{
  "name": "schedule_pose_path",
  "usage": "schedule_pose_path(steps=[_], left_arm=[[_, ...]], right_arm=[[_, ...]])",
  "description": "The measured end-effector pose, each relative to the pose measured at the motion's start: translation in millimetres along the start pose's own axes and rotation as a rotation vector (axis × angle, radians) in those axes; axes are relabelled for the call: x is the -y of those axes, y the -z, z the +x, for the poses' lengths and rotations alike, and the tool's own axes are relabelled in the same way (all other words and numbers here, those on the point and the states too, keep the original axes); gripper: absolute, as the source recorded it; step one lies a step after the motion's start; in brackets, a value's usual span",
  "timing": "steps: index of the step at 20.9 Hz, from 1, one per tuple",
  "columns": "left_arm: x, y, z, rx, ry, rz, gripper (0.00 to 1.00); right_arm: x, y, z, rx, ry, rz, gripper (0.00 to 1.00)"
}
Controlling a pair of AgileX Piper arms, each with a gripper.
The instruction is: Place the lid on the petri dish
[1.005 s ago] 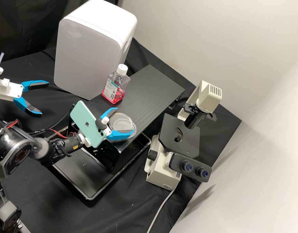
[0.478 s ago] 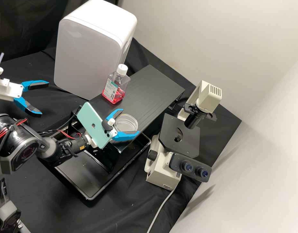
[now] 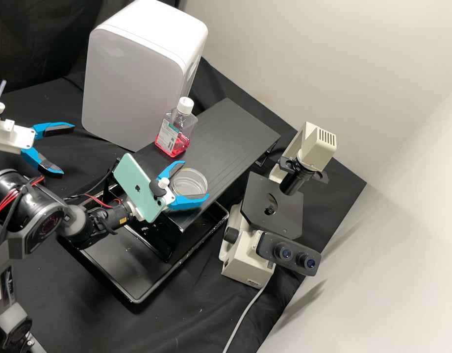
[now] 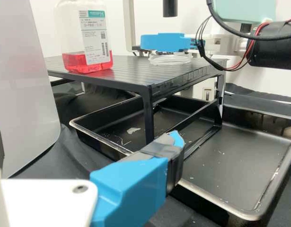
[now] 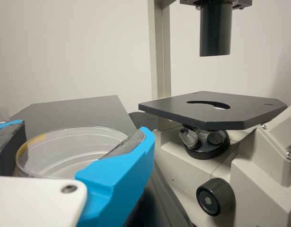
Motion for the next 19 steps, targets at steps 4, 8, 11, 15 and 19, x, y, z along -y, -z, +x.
schedule_pose_path(steps=[4,8,11,15,19], left_arm=[[0.0,0.0,0.0,0.000,0.000,0.000,1.00],[0.0,0.0,0.0,0.000,0.000,0.000,1.00],[0.0,0.0,0.0,0.000,0.000,0.000,1.00],[0.0,0.0,0.0,0.000,0.000,0.000,1.00],[0.6,0.2,0.1,0.000,0.002,-0.001,1.00]], right_arm=[[0.8,0.4,-0.4,0.003,-0.002,0.005,0.00],[2.5,1.6,-1.8,0.000,0.005,0.006,0.00],[0.1,2.9,-5.0,-0.005,0.001,0.008,0.00],[-2.2,3.5,-9.8,-0.006,0.000,0.009,0.00],[-2.8,4.3,-10.3,-0.003,0.005,0.011,0.00]])
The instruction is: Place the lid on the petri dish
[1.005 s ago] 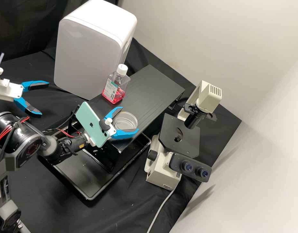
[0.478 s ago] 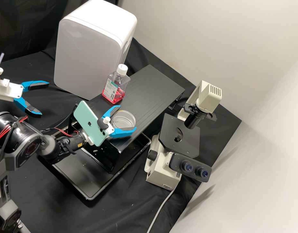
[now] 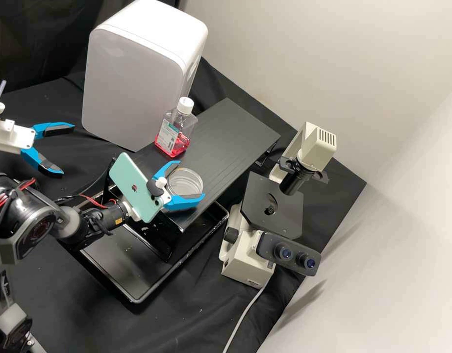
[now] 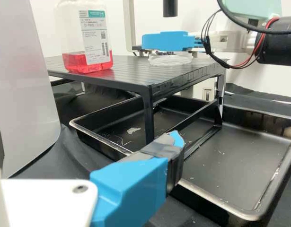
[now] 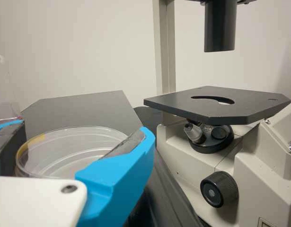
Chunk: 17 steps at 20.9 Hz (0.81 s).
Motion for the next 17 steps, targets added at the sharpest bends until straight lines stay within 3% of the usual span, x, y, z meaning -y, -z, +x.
schedule_pose_path(steps=[10,17], left_arm=[[2.0,0.5,0.5,-0.001,0.008,-0.004,1.00],[2.0,0.5,0.5,-0.001,0.008,-0.004,1.00]], right_arm=[[-0.4,-4.5,-2.0,0.016,0.007,-0.007,0.00],[-9.2,-1.6,-12.4,-0.002,-0.009,-0.005,0.00]])
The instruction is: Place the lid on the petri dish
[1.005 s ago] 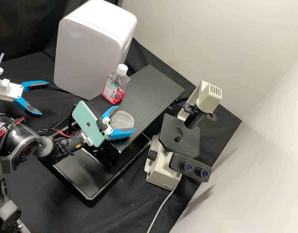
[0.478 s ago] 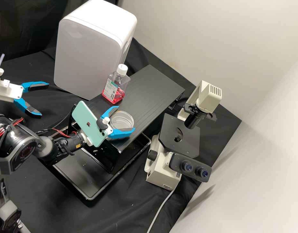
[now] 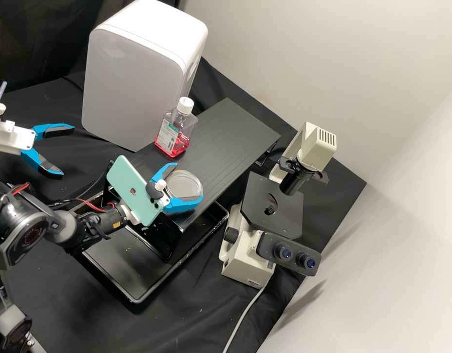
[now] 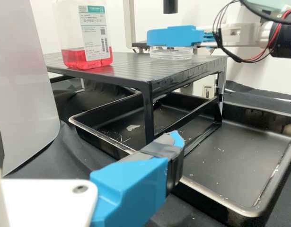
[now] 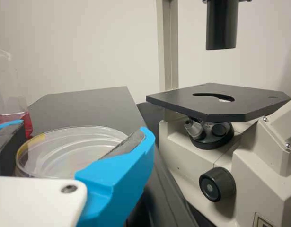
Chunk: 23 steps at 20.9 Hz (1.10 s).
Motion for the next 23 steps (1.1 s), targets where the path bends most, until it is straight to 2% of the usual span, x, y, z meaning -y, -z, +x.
schedule_pose_path(steps=[13,23], left_arm=[[0.0,0.0,0.0,0.000,0.000,0.000,1.00],[0.0,0.0,0.0,0.000,0.000,0.000,1.00]], right_arm=[[2.5,6.3,-5.7,-0.007,-0.002,-0.011,0.00],[0.1,3.7,-14.2,-0.007,-0.018,-0.024,0.00]])
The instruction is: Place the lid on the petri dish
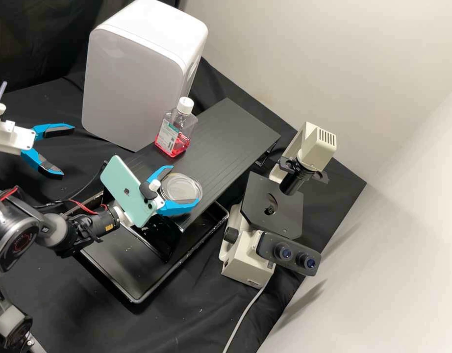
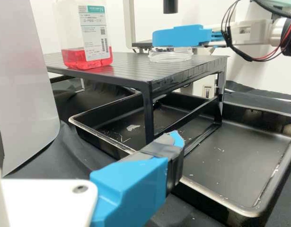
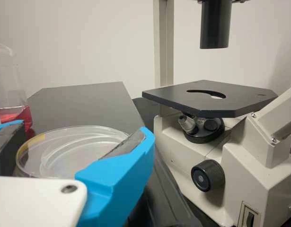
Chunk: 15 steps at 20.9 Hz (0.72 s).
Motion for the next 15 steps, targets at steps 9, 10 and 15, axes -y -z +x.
schedule_pose_path(steps=[9,10,15], left_arm=[[0.0,0.0,0.0,0.000,0.000,0.000,1.00],[0.0,0.0,0.0,0.000,0.000,0.000,1.00],[0.0,0.0,0.0,0.000,0.000,0.000,1.00]], right_arm=[[-2.4,-4.0,-2.4,0.022,-0.022,-0.018,0.00],[-3.0,-4.2,-2.5,0.022,-0.024,-0.020,0.00],[-8.9,-2.8,-4.1,0.002,-0.067,-0.018,0.00]])
